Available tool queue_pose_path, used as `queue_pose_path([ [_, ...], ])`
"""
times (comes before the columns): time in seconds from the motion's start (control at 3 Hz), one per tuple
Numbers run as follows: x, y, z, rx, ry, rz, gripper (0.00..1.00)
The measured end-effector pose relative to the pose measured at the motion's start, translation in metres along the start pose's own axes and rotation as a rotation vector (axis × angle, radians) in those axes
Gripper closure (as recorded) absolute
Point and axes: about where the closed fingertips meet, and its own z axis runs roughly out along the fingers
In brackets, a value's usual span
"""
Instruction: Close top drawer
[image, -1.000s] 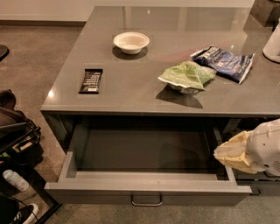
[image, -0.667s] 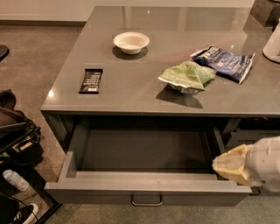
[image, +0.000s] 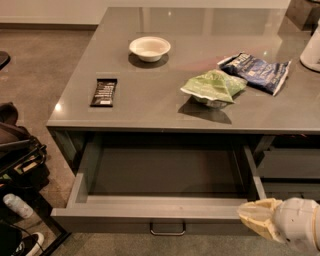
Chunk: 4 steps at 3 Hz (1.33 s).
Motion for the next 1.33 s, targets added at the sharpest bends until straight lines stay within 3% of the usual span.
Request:
queue_pose_path([
  [0.67, 0.051, 0.014, 0.015, 0.018, -0.045, 0.156, 1.00],
  [1.0, 0.070, 0.024, 0.026, 0.020, -0.034, 0.213, 1.00],
  [1.33, 0.079, 0.016, 0.038, 0.047, -0.019, 0.223, 1.00],
])
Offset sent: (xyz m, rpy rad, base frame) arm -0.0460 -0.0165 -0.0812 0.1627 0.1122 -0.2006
